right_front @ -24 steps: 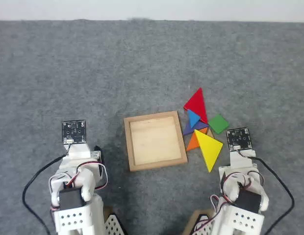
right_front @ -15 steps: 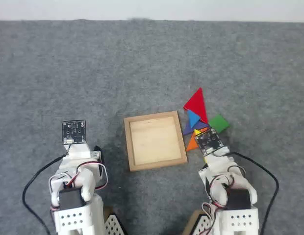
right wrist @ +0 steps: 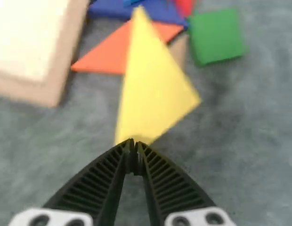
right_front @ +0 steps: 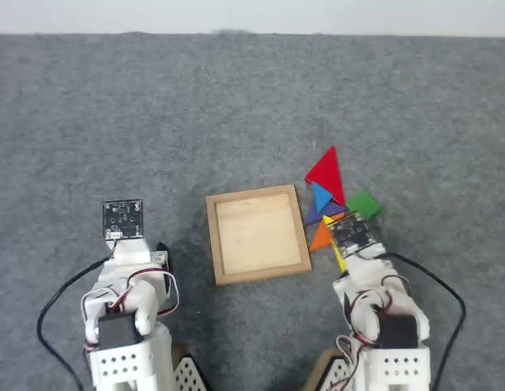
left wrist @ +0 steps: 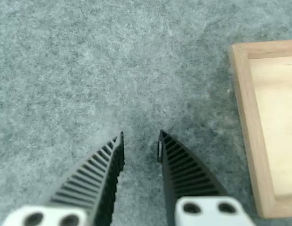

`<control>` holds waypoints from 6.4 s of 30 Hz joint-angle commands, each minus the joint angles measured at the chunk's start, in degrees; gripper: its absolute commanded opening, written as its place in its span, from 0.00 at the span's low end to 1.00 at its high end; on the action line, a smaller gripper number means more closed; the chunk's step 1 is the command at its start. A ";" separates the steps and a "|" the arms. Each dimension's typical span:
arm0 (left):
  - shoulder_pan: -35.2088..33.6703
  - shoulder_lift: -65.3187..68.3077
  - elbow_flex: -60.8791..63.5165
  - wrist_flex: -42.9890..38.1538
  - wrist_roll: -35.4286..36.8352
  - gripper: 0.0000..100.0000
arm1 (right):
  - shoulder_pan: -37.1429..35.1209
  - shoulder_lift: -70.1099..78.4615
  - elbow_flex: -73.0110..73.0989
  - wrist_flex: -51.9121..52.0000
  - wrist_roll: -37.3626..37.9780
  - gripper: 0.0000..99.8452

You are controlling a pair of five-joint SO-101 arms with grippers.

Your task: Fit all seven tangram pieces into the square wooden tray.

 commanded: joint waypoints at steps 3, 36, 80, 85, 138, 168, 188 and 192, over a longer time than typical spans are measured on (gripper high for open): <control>-0.35 -0.53 -0.31 0.18 -0.26 0.11 | 13.93 -0.84 -3.78 -7.69 2.20 0.01; -0.35 -0.53 -0.31 0.18 -0.26 0.11 | -9.63 86.29 -46.95 -19.38 -10.02 0.32; -0.35 -0.53 -0.31 0.18 -0.26 0.11 | -5.23 74.68 -43.43 -12.53 -10.55 0.06; -0.35 -0.53 -0.31 0.18 -0.26 0.11 | -5.49 65.01 -44.13 -12.53 -10.37 0.07; -0.35 -0.53 -0.31 0.18 -0.26 0.11 | -5.85 93.58 -63.21 -11.82 -11.43 0.04; -0.35 -0.53 -0.31 0.18 -0.26 0.11 | -4.09 89.45 -39.91 -9.01 -8.35 0.30; -0.35 -0.53 -0.31 0.18 -0.26 0.11 | -10.24 96.40 -41.41 -8.13 -4.92 0.28; -0.35 -0.53 -0.31 0.18 -0.26 0.11 | -9.36 96.31 -42.81 -8.13 -7.38 0.17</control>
